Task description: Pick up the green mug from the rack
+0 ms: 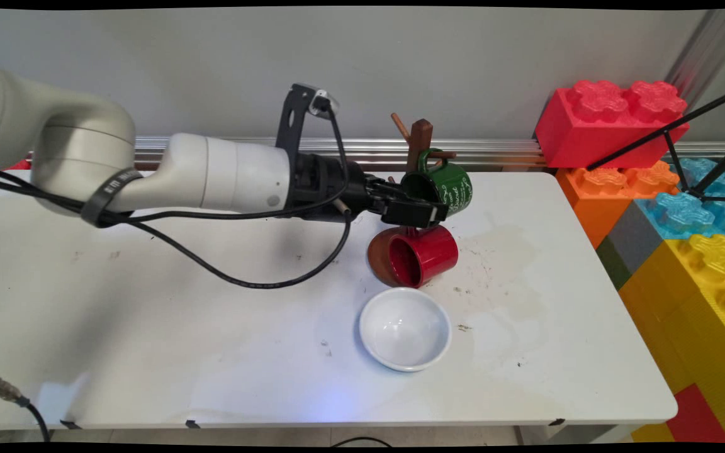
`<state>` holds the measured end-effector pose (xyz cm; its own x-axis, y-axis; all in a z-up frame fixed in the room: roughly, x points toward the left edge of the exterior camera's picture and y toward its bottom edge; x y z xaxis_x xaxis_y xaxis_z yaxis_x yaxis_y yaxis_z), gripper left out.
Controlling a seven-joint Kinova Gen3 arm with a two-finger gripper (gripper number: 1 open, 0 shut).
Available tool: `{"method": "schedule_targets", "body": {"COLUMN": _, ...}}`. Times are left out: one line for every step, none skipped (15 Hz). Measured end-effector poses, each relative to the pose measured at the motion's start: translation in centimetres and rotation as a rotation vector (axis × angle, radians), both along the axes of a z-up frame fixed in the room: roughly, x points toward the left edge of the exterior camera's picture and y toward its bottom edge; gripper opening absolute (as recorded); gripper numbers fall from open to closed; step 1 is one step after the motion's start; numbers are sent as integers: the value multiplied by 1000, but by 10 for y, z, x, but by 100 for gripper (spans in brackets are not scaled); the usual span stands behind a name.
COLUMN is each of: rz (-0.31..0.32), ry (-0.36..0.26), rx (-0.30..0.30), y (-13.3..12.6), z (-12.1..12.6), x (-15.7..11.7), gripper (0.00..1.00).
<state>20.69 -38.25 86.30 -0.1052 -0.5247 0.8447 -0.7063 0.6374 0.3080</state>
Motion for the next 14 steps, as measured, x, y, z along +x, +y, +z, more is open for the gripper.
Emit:
{"method": "schedule_targets", "body": {"rz": 4, "ry": 6, "rx": 9, "y": -2, "z": -1, "x": -2, "gripper": 100}}
{"method": "schedule_targets", "body": {"rz": 7, "ry": 11, "rx": 19, "y": -5, "z": -2, "x": -5, "gripper": 100}}
{"method": "schedule_targets", "body": {"rz": 9, "ry": 14, "rx": 26, "y": -6, "z": -4, "x": -7, "gripper": 100}}
{"method": "schedule_targets", "body": {"rz": 9, "ry": 15, "rx": 31, "y": -7, "z": -4, "x": -9, "gripper": 100}}
{"method": "schedule_targets", "body": {"rz": 10, "ry": 17, "rx": 39, "y": -9, "z": -6, "x": -11, "gripper": 100}}
{"method": "schedule_targets", "body": {"rz": 12, "ry": 20, "rx": 48, "y": -11, "z": -7, "x": -14, "gripper": 100}}
{"method": "schedule_targets", "body": {"rz": 16, "ry": 25, "rx": 58, "y": -13, "z": -8, "x": -17, "gripper": 100}}
{"method": "schedule_targets", "body": {"rz": 21, "ry": 30, "rx": 66, "y": -15, "z": -9, "x": -19, "gripper": 100}}
{"method": "schedule_targets", "body": {"rz": 30, "ry": 38, "rx": 77, "y": -17, "z": -9, "x": -23, "gripper": 100}}
{"method": "schedule_targets", "body": {"rz": 39, "ry": 47, "rx": 87, "y": -20, "z": -10, "x": -25, "gripper": 100}}
{"method": "schedule_targets", "body": {"rz": 48, "ry": 55, "rx": 96, "y": -22, "z": -11, "x": -28, "gripper": 100}}
{"method": "schedule_targets", "body": {"rz": 56, "ry": 61, "rx": 104, "y": -24, "z": -11, "x": -30, "gripper": 100}}
{"method": "schedule_targets", "body": {"rz": 66, "ry": 68, "rx": 114, "y": -26, "z": -12, "x": -32, "gripper": 100}}
{"method": "schedule_targets", "body": {"rz": 73, "ry": 72, "rx": 121, "y": -28, "z": -13, "x": -33, "gripper": 100}}
